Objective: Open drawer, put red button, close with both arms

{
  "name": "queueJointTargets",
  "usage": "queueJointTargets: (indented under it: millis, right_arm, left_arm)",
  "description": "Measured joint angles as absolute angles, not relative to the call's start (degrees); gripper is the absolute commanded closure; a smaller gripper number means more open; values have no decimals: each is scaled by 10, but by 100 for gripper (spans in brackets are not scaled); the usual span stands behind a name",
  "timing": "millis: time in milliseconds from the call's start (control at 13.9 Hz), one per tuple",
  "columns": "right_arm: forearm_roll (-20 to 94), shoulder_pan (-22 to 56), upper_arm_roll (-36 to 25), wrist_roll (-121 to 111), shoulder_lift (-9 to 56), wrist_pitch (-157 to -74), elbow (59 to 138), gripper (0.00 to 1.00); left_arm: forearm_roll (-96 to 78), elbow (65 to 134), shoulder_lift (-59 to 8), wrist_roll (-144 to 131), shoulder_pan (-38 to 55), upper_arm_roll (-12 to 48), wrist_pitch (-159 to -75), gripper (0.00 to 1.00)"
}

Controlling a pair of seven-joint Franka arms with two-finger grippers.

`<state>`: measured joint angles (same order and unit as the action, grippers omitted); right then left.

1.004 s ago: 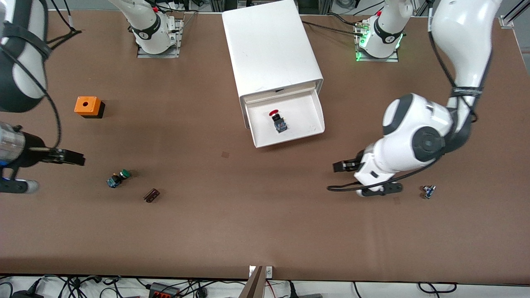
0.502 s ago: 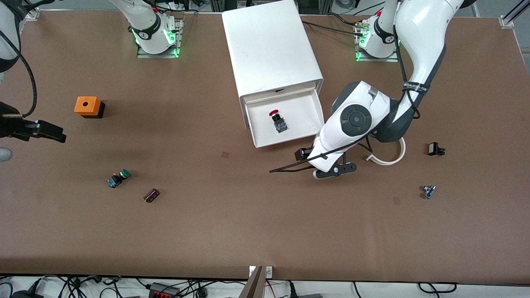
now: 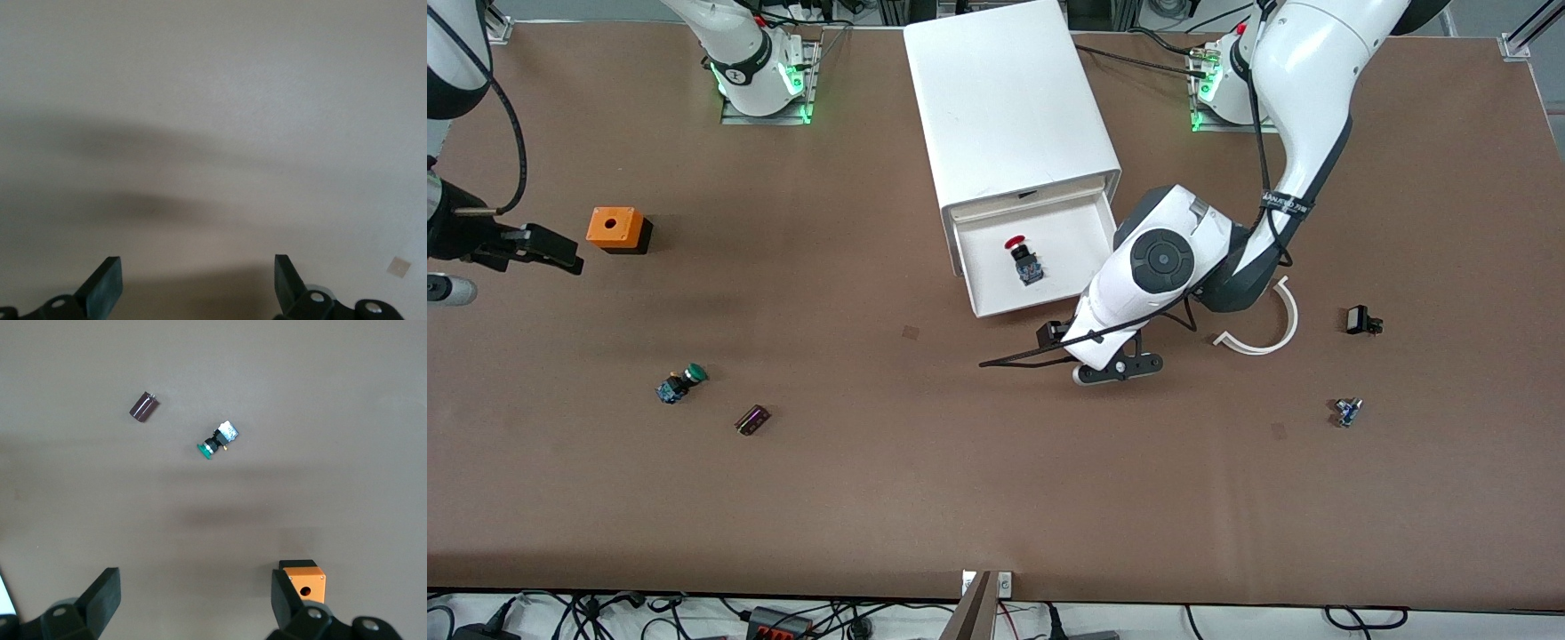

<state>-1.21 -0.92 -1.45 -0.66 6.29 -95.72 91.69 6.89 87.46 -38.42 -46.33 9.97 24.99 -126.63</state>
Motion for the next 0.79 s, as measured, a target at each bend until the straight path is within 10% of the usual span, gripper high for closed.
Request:
queueJointTargets:
  millis: [789]
  right_arm:
    - [-12,-9,-14,-7,31,-986,967,0]
  left_arm:
    - [69,886,-392,-550,151,292,-1094,0]
